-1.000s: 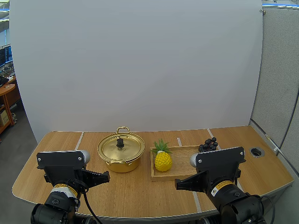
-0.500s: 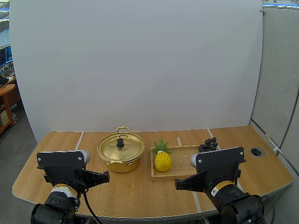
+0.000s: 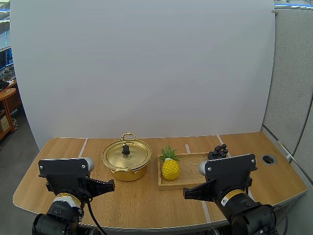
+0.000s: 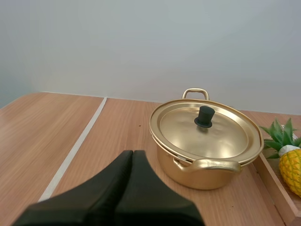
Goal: Open the pot, put the grape inside, and close it
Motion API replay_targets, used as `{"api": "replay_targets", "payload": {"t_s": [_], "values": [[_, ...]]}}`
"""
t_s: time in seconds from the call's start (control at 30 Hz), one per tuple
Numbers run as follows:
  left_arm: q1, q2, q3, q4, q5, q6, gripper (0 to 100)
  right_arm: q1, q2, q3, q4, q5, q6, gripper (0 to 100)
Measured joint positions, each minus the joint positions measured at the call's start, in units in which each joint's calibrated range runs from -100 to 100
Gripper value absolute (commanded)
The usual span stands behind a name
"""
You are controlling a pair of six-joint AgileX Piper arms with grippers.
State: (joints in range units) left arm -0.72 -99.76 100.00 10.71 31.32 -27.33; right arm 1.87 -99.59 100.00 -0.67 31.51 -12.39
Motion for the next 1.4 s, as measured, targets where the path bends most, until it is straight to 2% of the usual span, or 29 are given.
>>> {"api": "replay_targets", "payload": {"t_s": [1.4], "values": [[0.00,0.0,0.0,0.0,-1.3,0.0,0,0.0,0.0,0.0,0.0,0.0,0.0,0]]}}
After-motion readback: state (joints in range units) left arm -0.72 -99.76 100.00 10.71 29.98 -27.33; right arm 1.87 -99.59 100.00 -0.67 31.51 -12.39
